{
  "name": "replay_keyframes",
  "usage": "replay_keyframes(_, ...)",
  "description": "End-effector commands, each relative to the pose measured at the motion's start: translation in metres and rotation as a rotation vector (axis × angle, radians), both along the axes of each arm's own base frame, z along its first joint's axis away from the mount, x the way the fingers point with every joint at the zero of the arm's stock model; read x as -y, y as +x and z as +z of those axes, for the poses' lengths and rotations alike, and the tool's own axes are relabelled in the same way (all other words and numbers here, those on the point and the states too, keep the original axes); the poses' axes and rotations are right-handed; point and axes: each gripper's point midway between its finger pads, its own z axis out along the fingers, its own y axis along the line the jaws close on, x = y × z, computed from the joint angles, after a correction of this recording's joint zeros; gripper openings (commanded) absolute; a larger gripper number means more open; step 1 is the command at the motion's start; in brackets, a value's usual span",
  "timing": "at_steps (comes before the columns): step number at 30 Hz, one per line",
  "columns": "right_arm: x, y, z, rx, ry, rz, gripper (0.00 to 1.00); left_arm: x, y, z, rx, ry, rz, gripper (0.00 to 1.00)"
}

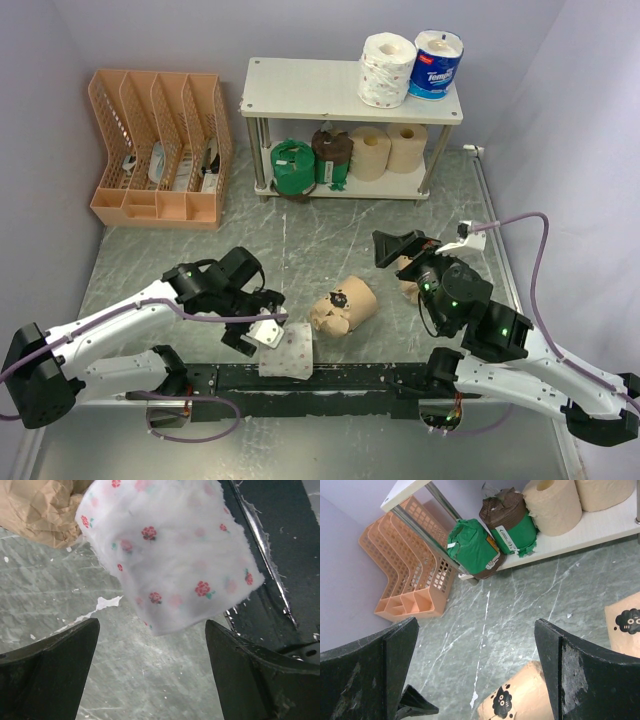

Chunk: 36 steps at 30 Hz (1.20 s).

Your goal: Place and organize the paper towels onto the shelf

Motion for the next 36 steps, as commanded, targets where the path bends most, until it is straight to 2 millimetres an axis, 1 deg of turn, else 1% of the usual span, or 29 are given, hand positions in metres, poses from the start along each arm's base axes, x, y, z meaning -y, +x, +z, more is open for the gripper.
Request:
replay_keyframes(1,0.003,-0.001,0.0,-0.001,0.02,-0.011,1.0,0.016,0.008,0.0,0.032,-0.071,0.004,0.98)
replay_keyframes(6,0.004,-0.002,-0.001,-0.002,0.027,-0.01,1.0,0.013,0.001,-0.008,0.003,-0.068,-0.004,0.93)
replay_keyframes(9,0.006,-0.002,-0.001,-0.001,0.034,-0.01,1.0,0.01,-0.002,-0.014,-0.003,-0.06,-0.011,0.88)
replay_keyframes(11,0.005,-0.003,-0.001,-0.001,0.035,-0.008,1.0,0.01,-0.004,-0.018,-0.012,-0.059,-0.013,0.83)
replay_keyframes(12,0.005,-0.003,-0.002,-0.002,0.033,-0.009,1.0,0.011,-0.004,-0.017,-0.015,-0.065,-0.014,0.79)
replay_keyframes(15,0.005,-0.003,-0.001,-0.001,0.033,-0.007,1.0,0.015,-0.004,-0.017,-0.027,-0.08,-0.014,0.58)
replay_keyframes(20,0.004,-0.002,-0.004,-0.005,0.027,-0.005,1.0,0.02,-0.008,-0.015,-0.063,-0.095,-0.016,0.35)
replay_keyframes(24,0.004,-0.003,-0.005,-0.006,0.026,-0.005,1.0,0.023,-0.017,-0.007,-0.121,-0.109,-0.023,0.15)
replay_keyframes(25,0.004,-0.003,-0.004,-0.005,0.027,-0.005,1.0,0.024,-0.019,-0.005,-0.138,-0.112,-0.025,0.1)
replay_keyframes(26,0.005,-0.003,-0.003,-0.004,0.026,-0.006,1.0,0.025,-0.021,-0.001,-0.155,-0.115,-0.021,0.08)
replay_keyframes(28,0.006,-0.003,-0.001,-0.001,0.027,-0.008,1.0,0.027,-0.025,0.008,-0.19,-0.121,-0.021,0.07)
replay_keyframes(30,0.008,-0.003,0.002,0.003,0.029,-0.012,1.0,0.03,-0.031,0.022,-0.235,-0.131,-0.024,0.07)
replay_keyframes(34,0.013,-0.005,0.009,0.011,0.043,-0.016,1.0,0.037,-0.046,0.06,-0.361,-0.16,-0.03,0.07)
replay_keyframes(35,0.014,-0.006,0.009,0.012,0.046,-0.015,1.0,0.04,-0.05,0.075,-0.391,-0.182,-0.043,0.07)
replay_keyframes(36,0.015,-0.006,0.01,0.014,0.052,-0.017,1.0,0.04,-0.057,0.085,-0.436,-0.185,-0.05,0.07)
